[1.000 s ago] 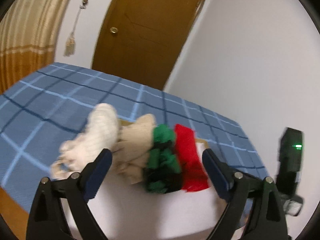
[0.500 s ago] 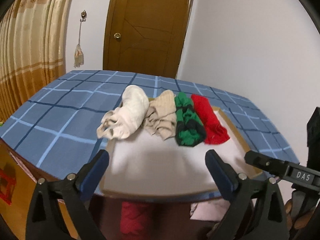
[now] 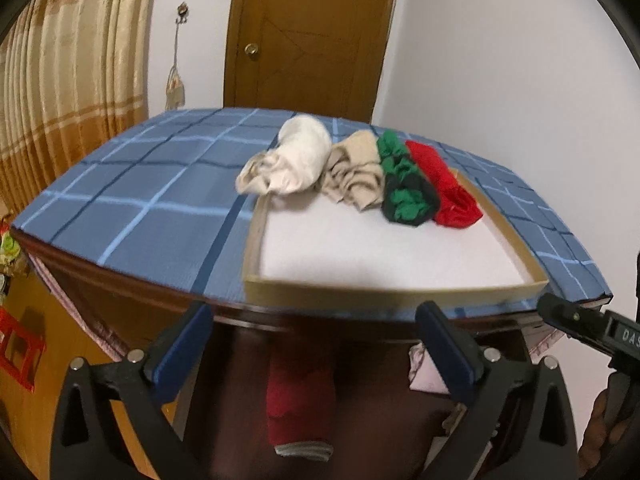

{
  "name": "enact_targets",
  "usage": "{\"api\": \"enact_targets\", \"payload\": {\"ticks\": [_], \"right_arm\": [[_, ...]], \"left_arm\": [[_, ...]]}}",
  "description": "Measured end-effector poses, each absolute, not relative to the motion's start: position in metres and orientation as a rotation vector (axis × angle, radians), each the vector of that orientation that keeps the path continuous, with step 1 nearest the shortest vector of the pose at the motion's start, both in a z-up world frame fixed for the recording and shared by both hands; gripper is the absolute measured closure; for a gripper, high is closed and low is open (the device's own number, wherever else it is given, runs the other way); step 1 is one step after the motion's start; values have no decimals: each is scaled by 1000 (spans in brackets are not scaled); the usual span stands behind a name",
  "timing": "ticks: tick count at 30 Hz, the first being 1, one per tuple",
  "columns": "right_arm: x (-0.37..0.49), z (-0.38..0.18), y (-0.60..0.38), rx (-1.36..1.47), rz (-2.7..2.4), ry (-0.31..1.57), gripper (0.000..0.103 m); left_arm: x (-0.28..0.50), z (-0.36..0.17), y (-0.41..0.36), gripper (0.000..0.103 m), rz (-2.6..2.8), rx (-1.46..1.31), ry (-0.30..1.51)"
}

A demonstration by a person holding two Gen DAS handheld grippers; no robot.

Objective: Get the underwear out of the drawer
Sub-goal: 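Withdraw both grippers from the tray toward the drawer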

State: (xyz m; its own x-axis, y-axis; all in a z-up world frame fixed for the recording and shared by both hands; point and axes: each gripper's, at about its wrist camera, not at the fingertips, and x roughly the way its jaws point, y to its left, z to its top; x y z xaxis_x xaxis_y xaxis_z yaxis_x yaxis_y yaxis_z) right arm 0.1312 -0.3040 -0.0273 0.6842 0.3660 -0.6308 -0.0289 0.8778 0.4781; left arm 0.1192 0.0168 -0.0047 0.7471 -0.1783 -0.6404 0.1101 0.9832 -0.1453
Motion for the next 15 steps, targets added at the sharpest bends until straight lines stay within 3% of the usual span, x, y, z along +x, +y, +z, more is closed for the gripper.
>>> {"api": "enact_targets", "payload": {"ticks": [15], "right_arm": [[90,-57,-322,477,221,881,40]], "left_arm": [[100,-32,27,0,-141,-58,781]]}}
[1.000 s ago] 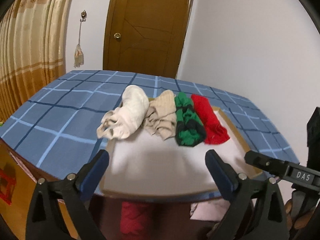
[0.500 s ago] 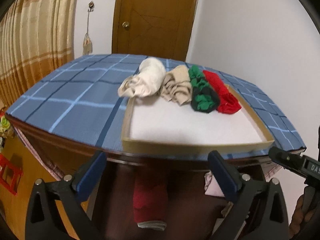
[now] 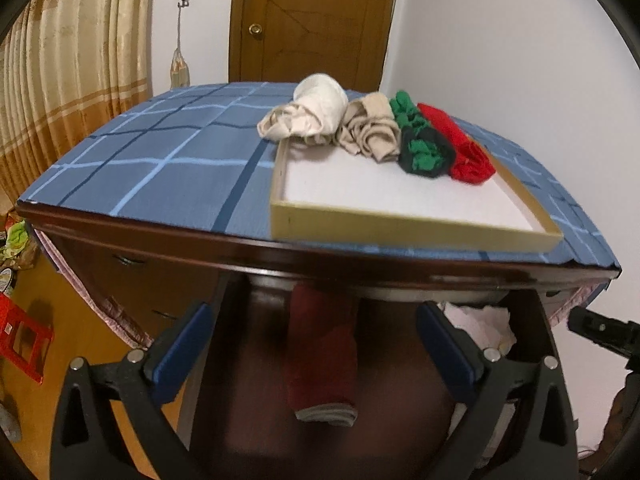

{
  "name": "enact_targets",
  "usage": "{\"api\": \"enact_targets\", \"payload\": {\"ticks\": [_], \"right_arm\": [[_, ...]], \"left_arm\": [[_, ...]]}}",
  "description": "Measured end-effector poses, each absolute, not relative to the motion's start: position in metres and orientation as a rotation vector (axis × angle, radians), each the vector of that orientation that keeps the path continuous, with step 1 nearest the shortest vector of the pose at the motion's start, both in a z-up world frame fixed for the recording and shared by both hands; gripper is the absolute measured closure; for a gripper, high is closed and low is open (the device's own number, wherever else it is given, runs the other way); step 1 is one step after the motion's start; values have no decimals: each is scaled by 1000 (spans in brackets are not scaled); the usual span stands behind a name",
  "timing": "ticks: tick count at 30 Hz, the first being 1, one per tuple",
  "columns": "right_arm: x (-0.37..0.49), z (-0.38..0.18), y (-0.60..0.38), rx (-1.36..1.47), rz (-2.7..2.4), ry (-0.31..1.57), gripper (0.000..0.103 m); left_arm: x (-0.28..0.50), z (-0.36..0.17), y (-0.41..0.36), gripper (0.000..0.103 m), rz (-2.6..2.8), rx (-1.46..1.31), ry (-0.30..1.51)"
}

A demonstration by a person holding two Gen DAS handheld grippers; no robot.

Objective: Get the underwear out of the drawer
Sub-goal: 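Withdraw both grippers from the tray toward the drawer, then lower the left gripper onto the dark red garment while the right gripper lowers onto the pink garment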

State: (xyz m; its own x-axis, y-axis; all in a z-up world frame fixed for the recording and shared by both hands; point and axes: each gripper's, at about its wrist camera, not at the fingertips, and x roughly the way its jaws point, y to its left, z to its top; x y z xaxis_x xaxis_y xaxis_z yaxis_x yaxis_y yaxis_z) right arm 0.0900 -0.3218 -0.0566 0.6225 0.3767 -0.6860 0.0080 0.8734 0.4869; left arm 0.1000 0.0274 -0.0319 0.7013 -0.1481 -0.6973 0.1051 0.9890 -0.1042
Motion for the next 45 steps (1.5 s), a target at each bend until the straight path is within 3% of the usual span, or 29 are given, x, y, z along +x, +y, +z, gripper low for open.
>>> {"api": "enact_targets", "payload": {"ticks": [14,26,45], "right_arm": [[42,-80,-352,365,175,963,40],[94,-100,-296,-44,327,1002,40],[126,-128,-255,-393,467,1032,40]], "left_arm": [[98,-63,15,0,-120,110,900],[117,-92,5,1,-173,189,1020],[132,-112,4,1,-194,234,1075]]}}
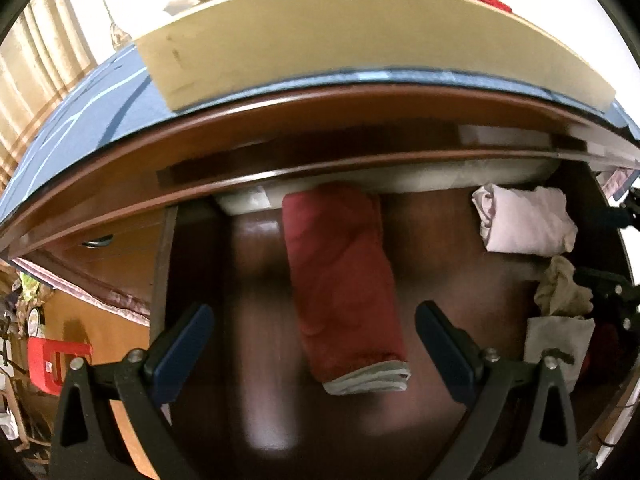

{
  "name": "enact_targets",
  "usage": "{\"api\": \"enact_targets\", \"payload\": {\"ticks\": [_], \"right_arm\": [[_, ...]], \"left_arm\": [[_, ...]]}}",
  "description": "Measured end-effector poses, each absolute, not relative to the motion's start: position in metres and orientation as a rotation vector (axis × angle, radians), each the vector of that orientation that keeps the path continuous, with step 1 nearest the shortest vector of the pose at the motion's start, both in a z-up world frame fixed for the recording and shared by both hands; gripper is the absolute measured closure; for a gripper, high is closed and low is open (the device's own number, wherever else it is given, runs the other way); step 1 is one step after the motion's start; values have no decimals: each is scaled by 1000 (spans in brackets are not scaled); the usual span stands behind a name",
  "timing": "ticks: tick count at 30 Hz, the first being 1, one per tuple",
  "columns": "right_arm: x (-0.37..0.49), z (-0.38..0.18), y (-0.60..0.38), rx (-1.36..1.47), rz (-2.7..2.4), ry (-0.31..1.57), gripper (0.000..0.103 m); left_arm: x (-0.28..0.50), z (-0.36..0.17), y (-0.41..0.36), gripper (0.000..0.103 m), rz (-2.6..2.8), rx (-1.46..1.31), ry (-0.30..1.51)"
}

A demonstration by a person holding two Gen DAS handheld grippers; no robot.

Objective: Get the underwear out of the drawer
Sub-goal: 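Lower the left gripper onto the dark red garment while the right gripper lowers onto the pink garment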

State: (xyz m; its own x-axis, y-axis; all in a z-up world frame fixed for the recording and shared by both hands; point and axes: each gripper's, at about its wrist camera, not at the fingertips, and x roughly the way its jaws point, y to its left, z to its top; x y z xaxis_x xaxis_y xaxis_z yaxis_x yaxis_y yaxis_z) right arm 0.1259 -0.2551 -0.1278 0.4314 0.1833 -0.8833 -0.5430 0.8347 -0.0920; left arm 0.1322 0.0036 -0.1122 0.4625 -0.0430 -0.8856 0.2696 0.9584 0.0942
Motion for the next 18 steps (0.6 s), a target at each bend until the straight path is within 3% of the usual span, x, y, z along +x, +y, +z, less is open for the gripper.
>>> {"api": "enact_targets", "payload": {"ticks": [18], "right_arm": [[163,-174,-243,-613,358,1121,40]], "left_arm": [[157,-155,-26,1,-204,368,1268]]}}
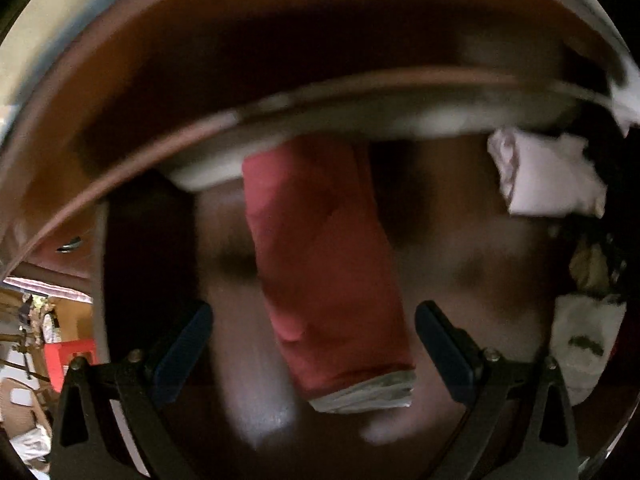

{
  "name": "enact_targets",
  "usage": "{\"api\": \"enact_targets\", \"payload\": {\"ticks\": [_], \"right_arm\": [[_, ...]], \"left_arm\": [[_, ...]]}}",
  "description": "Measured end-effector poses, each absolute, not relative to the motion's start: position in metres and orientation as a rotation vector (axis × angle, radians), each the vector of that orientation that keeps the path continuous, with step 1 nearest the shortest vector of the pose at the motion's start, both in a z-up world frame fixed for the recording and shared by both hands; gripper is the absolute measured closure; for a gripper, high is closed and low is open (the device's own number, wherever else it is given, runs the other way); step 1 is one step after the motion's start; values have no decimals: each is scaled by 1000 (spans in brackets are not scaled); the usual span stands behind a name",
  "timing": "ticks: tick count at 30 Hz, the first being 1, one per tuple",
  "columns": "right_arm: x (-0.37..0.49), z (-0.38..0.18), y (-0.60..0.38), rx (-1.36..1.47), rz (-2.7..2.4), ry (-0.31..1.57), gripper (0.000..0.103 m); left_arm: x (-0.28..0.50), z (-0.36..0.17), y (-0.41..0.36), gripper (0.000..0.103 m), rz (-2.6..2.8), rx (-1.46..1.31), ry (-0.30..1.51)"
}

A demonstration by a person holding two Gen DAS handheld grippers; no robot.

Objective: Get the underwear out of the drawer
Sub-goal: 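Lower the left gripper onto the dark red garment while the right gripper lowers onto the pink garment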

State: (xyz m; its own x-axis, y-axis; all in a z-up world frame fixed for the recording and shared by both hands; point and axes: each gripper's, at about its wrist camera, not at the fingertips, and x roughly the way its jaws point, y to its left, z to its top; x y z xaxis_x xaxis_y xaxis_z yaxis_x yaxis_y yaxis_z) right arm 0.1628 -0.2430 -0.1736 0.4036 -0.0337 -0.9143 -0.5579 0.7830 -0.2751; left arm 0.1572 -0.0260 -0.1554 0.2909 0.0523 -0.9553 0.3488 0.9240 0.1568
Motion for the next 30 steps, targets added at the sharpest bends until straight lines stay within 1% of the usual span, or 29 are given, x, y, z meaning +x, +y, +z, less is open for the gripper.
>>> {"api": "enact_targets", "payload": {"ticks": [4,6,8,9,10,11,13,14,18,20,21,22,23,28,30], "right_arm": [[172,-182,-248,-613,325,1157,40],[177,-185,-249,-598,329,1169,41],[178,-188,-245,-642,338,1157,42],[177,-190,-242,-665,342,1155,45],[176,-192,-239,-686,356,1159,49],[175,-193,-235,-693,376,1169,57],[173,-198,-229,-714,412,1206,60],[173,-201,-226,-711,428,1229,67],[177,-205,-223,-673,470,1272,67],[183,-207,-227,-636,502,1287,67],[183,-206,-226,-619,517,1295,67],[182,-206,-225,-600,535,1304,67],[181,-205,-225,-570,561,1319,67],[183,-209,-222,-471,603,1359,67],[188,-211,-223,-423,613,1371,67]], "left_arm": [[159,-172,-30,1,-223,372,1366],[160,-173,-28,3,-227,353,1379],[162,-174,-25,6,-216,326,1386],[164,-175,-24,8,-215,310,1400],[165,-178,-21,12,-222,281,1423],[166,-182,-17,14,-236,241,1450],[167,-180,-13,14,-244,188,1448],[168,-180,-11,15,-242,170,1447],[165,-177,-5,21,-229,119,1429],[163,-175,-4,31,-226,112,1416],[161,-174,-4,34,-229,119,1411],[160,-173,-5,40,-238,132,1406],[161,-173,-6,44,-247,143,1407],[157,-167,-9,50,-274,190,1408],[154,-162,-9,50,-294,207,1413]]}}
